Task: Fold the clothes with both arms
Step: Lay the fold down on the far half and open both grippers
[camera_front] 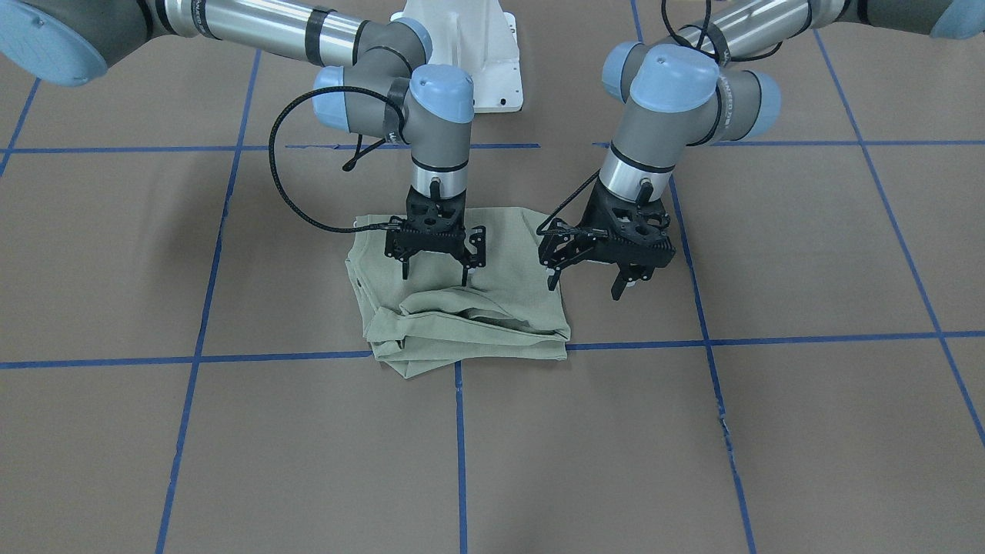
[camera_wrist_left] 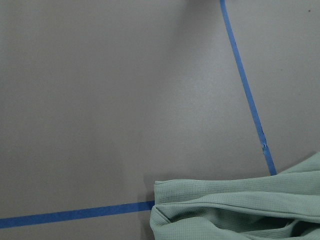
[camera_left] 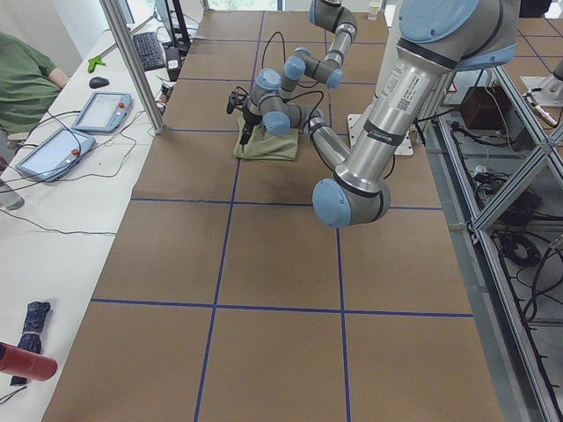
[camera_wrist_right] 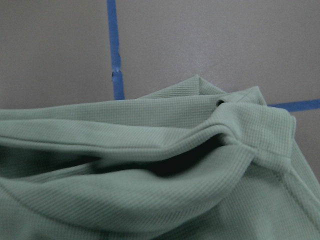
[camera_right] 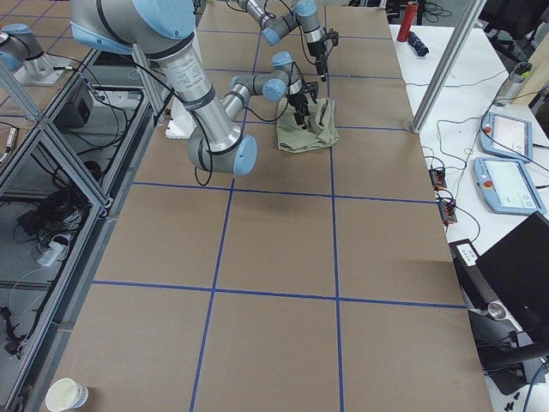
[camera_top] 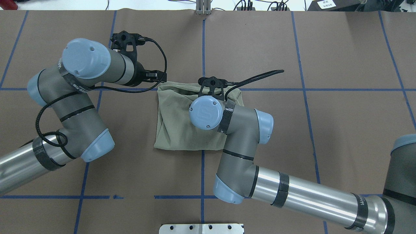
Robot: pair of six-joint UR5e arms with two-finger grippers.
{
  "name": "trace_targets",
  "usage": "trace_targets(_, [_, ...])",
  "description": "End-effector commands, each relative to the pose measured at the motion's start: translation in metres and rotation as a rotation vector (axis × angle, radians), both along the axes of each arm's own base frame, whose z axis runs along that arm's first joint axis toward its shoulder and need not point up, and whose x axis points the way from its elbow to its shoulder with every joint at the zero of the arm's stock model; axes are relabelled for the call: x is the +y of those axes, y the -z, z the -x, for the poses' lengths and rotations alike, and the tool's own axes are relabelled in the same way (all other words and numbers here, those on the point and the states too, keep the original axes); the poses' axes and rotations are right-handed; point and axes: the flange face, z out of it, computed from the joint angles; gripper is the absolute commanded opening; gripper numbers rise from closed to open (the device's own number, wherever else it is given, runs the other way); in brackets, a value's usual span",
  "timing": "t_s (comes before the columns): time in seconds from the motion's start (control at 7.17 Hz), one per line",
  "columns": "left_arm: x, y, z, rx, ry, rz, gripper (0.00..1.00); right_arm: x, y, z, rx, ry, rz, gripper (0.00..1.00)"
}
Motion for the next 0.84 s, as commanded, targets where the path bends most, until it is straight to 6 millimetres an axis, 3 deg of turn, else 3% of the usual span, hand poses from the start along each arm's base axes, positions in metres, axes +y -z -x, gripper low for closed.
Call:
trace_targets(0.0, [0.002, 0.002, 0.002, 0.004, -0.002, -0.005, 1.0, -0.064, -0.039, -0.019, 0.085, -0.077, 0.033, 1.0])
trace_targets(0.14, [0.006, 0.004, 0.007, 0.012, -0.001, -0.01, 1.0, -0.102, -0.042, -0.043, 0.103, -0.125, 0.038, 1.0])
trace_targets(0.42, [0.009, -0.002, 0.011, 0.009, -0.003, -0.006, 1.0, -0.184, -0.076, -0.114, 0.204, -0.151, 0.041, 1.0])
trace_targets(0.56, [0.01, -0.002, 0.011, 0.004, -0.006, -0.01, 1.0, -0.207, -0.074, -0.148, 0.177, -0.032, 0.066, 1.0])
trace_targets(0.7, [0.015, -0.01, 0.022, -0.014, -0.016, -0.019, 1.0, -0.209, -0.065, -0.168, 0.115, 0.109, 0.068, 1.0])
